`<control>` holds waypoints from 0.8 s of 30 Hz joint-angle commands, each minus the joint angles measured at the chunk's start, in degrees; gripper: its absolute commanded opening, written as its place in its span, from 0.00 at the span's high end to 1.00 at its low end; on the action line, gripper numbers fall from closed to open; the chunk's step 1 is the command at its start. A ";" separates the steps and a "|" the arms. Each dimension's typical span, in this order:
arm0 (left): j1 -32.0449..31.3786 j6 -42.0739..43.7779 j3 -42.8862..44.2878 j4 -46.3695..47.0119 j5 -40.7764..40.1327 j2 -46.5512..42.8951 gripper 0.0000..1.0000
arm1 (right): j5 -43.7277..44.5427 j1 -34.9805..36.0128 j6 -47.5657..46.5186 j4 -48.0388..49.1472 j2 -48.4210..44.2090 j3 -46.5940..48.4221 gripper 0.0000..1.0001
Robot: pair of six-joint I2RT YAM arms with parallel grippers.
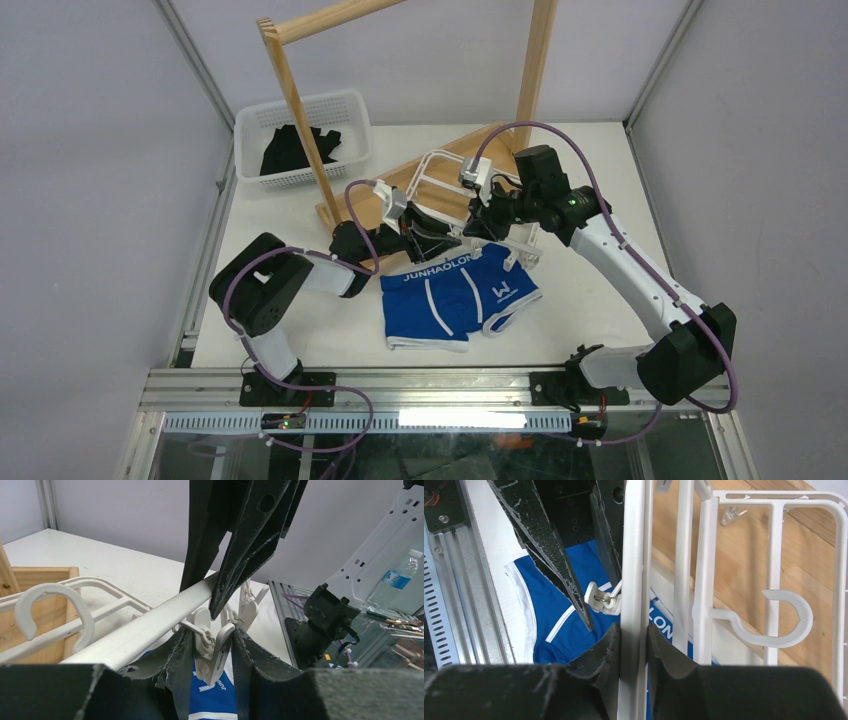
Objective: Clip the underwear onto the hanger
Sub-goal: Open the clamp at the hanger.
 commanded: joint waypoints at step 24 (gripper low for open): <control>-2.76 10.13 3.59 -31.42 -25.13 -13.80 1.00 | -1.03 0.93 7.10 14.24 -6.64 -6.72 0.72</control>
